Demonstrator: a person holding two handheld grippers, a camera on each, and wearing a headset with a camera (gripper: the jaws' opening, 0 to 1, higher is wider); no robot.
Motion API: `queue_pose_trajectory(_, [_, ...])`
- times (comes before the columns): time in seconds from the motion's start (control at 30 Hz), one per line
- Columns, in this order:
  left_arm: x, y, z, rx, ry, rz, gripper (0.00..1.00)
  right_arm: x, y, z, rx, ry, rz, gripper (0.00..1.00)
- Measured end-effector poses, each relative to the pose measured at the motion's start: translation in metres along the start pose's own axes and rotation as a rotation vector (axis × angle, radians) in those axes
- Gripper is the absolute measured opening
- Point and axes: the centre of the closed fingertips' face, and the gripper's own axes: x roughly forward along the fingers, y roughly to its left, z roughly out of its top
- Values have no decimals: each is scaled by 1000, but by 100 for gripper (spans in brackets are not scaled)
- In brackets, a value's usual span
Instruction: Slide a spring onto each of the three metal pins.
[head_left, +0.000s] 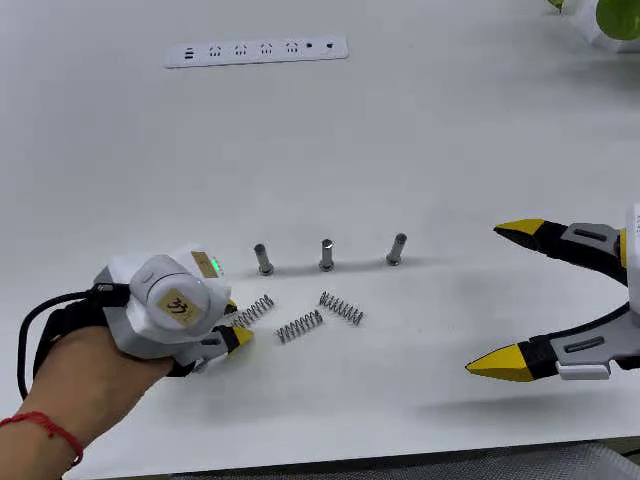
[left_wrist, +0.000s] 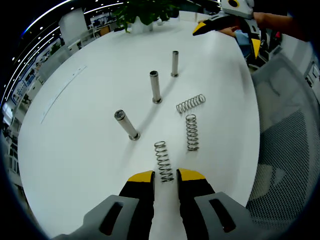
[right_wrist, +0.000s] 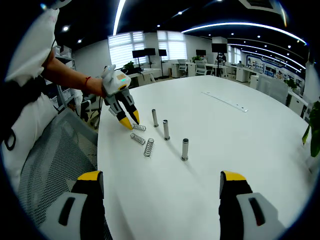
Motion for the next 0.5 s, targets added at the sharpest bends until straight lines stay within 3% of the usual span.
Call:
queue_pose_trajectory(0.37, [0,1,-5,3,34,8,11,-1,3,1,6,-2,-10,96])
queue_pose_trajectory(0.5, [0,2,-5,-32,39,5,11,-1,4,1,9,-5,-10,96])
